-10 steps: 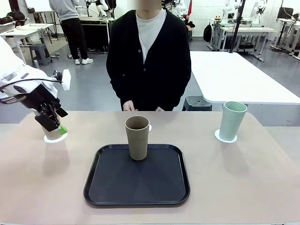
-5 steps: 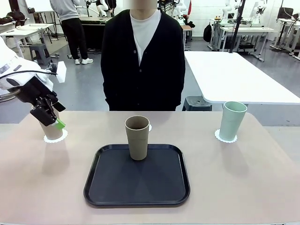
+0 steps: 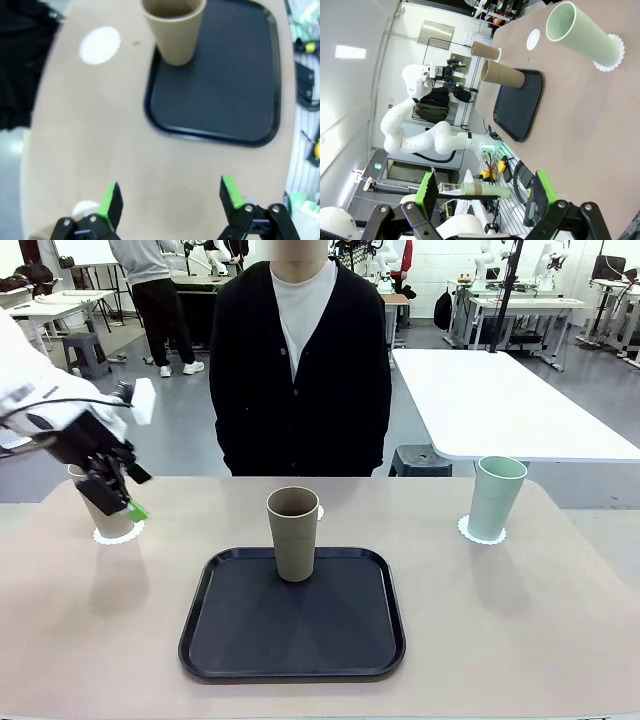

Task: Place coasters on the table and set cups on them.
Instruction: Take one Reusable plastic cup from the Flat Tray and place it on a coaster set by the human.

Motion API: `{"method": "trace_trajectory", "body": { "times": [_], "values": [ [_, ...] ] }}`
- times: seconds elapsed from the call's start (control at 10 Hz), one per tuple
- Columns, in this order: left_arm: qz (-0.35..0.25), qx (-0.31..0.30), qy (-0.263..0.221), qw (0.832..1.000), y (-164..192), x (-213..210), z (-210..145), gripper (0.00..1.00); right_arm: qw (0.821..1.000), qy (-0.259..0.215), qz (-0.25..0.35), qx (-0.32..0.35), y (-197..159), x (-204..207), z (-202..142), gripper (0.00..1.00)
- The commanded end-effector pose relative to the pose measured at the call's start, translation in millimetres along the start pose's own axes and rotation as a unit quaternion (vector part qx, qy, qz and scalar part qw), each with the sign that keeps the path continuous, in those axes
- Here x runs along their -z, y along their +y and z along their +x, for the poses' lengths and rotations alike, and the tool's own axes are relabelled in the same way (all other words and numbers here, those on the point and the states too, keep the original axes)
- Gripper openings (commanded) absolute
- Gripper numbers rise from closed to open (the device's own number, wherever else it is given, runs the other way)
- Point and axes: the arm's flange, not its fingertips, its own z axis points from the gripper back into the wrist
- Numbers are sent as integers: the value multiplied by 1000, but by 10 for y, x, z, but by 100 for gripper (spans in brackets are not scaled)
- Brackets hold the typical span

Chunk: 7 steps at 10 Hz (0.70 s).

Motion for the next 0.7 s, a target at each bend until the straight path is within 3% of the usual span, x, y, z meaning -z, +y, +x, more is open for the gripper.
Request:
{"method": "trace_trajectory", "body": {
  "times": [0.0,0.1,0.3,0.6],
  "values": [
    [-56,90,-53,993,319,439,385,100,1000,-2,1,2,-2,-9,-5,100],
    [-47,123,-87,987,525,594,524,100,1000,-2,1,2,-2,-9,-5,100],
    [-46,134,-173,975,707,705,577,100,1000,-2,1,2,-2,-9,-5,100],
    [-9,139,-247,959,671,749,287,100,1000,-2,1,2,-2,-9,-5,100]
  ]
}}
